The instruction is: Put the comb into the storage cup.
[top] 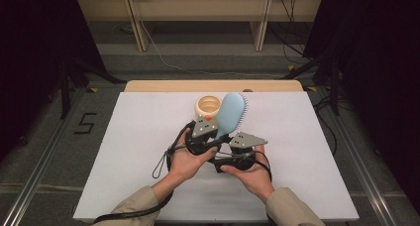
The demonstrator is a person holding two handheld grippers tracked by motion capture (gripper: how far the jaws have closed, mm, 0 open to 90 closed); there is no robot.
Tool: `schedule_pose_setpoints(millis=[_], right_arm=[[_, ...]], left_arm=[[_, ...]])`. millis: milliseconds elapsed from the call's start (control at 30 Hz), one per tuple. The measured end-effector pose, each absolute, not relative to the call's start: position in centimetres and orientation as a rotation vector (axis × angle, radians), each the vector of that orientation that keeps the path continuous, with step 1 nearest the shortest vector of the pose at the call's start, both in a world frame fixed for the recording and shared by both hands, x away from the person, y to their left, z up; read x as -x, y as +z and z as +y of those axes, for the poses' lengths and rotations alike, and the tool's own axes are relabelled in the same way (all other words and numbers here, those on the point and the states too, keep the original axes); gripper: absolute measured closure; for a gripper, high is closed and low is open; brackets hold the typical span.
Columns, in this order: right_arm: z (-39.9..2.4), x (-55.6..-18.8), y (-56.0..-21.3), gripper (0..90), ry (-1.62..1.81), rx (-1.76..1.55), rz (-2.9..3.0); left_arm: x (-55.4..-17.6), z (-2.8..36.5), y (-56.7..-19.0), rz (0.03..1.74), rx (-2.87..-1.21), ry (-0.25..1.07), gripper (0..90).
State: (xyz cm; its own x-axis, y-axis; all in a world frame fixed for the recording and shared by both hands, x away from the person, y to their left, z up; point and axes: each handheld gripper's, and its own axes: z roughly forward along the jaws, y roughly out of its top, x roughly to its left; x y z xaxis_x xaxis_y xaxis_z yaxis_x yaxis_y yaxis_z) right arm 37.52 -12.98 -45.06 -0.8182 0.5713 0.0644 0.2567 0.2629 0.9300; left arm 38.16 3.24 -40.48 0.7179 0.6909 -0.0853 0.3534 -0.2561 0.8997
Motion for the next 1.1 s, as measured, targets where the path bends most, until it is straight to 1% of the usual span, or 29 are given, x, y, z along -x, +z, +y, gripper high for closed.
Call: schedule_pose_setpoints(millis=[467, 967, 1100], right_arm=[[-12.82, -37.55, -45.2, 22.9, 1.571, -0.764, 2.249], [-12.68, -37.47, -45.49, 31.5, 1.557, -0.778, 2.259], [-12.63, -37.45, -45.57, 35.1, 1.553, -0.774, 2.261]], left_arm=[[-38.15, 3.25, -40.52, 0.806, -1.864, 0.402, 69.7], [-38.12, 3.26, -40.55, 0.805, -1.854, 0.406, 69.7], [-38.15, 3.27, -40.6, 0.804, -1.859, 0.404, 69.7]])
